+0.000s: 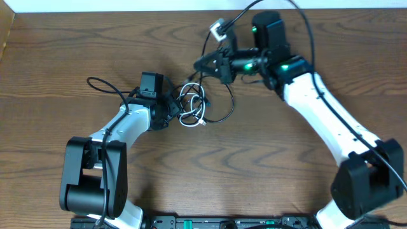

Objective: Untangle cables
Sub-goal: 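Pull the right gripper up and right, drawing a black cable out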

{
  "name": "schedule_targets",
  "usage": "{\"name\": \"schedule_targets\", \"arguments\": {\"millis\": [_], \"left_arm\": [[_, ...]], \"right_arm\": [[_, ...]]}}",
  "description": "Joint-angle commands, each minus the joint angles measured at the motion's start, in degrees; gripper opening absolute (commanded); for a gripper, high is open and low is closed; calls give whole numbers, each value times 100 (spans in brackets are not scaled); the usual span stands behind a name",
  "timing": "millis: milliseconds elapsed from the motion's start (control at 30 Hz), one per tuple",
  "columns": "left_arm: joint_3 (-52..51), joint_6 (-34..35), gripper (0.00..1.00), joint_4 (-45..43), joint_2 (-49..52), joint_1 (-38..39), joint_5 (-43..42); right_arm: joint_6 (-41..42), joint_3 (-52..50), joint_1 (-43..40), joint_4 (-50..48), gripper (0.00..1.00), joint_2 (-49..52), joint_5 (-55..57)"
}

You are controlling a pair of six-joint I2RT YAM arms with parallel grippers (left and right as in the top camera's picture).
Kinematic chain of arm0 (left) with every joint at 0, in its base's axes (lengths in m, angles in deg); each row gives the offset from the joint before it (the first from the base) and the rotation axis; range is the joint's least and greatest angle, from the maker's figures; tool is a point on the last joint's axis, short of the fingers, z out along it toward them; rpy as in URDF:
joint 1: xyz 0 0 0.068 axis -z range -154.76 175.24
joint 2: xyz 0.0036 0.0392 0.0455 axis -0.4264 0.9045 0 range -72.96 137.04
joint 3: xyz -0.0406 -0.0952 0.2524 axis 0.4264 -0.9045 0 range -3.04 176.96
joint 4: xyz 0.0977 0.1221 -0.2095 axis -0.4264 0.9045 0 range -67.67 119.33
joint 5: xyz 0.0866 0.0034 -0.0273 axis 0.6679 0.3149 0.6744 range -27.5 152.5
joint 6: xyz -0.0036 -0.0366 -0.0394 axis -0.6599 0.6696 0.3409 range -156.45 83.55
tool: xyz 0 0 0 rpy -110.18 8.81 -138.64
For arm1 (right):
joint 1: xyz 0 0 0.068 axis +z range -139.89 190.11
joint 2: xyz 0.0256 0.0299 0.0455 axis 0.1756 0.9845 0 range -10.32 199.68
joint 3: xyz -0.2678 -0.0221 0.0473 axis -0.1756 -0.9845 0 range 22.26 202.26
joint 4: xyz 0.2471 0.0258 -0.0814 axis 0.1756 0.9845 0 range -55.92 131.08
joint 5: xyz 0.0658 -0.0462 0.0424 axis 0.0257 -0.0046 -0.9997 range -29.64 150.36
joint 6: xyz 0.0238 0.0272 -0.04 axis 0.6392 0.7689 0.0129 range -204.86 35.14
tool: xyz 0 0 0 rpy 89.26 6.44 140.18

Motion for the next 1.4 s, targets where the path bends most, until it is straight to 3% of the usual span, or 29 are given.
{"name": "schedule_targets", "arguments": {"millis": [0, 100, 233, 300, 433, 533, 667, 700, 967, 1100, 1367], "left_arm": [[-153, -66, 63, 120, 302, -20, 273], [-153, -120, 50, 125, 302, -22, 341], [-153, -120, 48, 142, 302, -22, 400], [-153, -120, 50, 146, 302, -22, 402], [-153, -118, 68, 146, 302, -22, 402], [-153, -118, 70, 144, 302, -22, 402], [-153, -118, 42, 146, 302, -22, 402], [-153, -118, 38, 146, 302, -22, 402], [-153, -116, 36, 221, 302, -46, 595], [-153, -92, 29, 278, 302, -153, 719], [-153, -76, 29, 450, 302, -540, 638]], "right_arm": [[168, 144, -195, -101, 1, -411, -85], [315, 144, -302, -232, 1, -564, -85], [389, 144, -487, -382, 1, -737, -83], [511, 144, -603, -439, 1, -800, -83], [857, 144, -839, -553, 1, -870, -116], [1239, 144, -1040, -776, 1, -872, -396], [1668, 144, -1244, -955, 1, -872, -621], [1770, 144, -1300, -988, 1, -872, -649], [2138, 144, -1875, -977, 1, -872, -800], [2194, 144, -2157, -828, 1, -872, -850], [1711, 138, -2179, -33, 1, -870, -625]]}}
